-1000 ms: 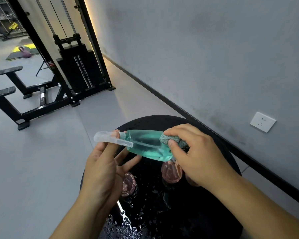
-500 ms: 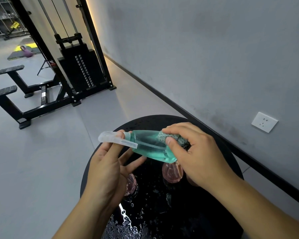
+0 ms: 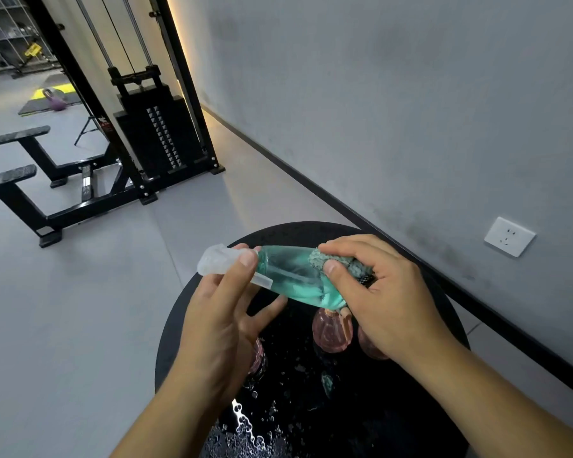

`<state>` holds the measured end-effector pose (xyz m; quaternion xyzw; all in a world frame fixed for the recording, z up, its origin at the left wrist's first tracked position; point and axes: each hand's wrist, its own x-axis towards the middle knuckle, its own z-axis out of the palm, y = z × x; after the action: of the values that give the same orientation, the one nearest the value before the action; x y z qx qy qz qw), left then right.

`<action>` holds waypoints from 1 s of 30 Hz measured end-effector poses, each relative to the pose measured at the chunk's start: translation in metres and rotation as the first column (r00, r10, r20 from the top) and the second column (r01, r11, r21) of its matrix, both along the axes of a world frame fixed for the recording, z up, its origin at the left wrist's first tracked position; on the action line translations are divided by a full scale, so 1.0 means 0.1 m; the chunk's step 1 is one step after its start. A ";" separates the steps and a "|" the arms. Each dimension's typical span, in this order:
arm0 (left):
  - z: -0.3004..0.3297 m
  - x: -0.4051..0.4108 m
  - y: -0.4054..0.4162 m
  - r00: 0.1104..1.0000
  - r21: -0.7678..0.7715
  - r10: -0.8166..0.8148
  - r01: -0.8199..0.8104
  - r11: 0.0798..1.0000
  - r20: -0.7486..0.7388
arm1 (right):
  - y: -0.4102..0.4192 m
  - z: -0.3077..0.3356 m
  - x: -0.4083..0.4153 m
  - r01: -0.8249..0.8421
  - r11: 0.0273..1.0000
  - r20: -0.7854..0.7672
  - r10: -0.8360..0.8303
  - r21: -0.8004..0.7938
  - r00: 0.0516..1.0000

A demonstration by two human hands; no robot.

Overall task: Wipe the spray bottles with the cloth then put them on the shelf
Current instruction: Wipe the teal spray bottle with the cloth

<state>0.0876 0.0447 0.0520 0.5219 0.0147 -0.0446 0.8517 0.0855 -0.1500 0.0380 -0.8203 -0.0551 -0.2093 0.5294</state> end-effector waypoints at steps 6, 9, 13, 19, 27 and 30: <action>0.04 -0.01 -0.05 0.993 -0.012 0.108 -0.108 0.994 -0.038 | 0.01 0.02 0.01 -0.001 0.995 -0.042 0.006 0.104 0.999; 0.03 -0.01 -0.07 0.994 0.000 0.097 -0.098 0.995 -0.049 | 0.00 0.01 0.01 0.013 0.992 -0.049 -0.006 0.127 0.999; 0.02 0.02 -0.06 0.990 0.032 0.092 -0.089 0.995 -0.104 | -0.02 -0.03 0.01 0.049 0.990 -0.037 -0.045 0.134 0.998; 0.03 0.01 -0.10 0.985 0.092 0.153 -0.146 0.985 -0.084 | -0.02 -0.04 0.01 0.068 0.991 -0.026 -0.065 0.115 0.998; -0.02 -0.02 -0.15 0.959 0.073 0.258 -0.251 0.965 -0.119 | -0.01 -0.04 -0.01 0.080 0.997 -0.061 -0.078 0.024 0.995; -0.03 -0.02 -0.18 0.959 0.088 0.259 -0.250 0.964 -0.113 | 0.04 -0.01 -0.04 0.084 0.992 0.029 -0.082 -0.090 0.996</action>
<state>0.0855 0.0266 0.0495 0.5427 0.1360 0.0339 0.8281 0.0818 -0.1461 0.0369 -0.8424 -0.0370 -0.2387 0.4817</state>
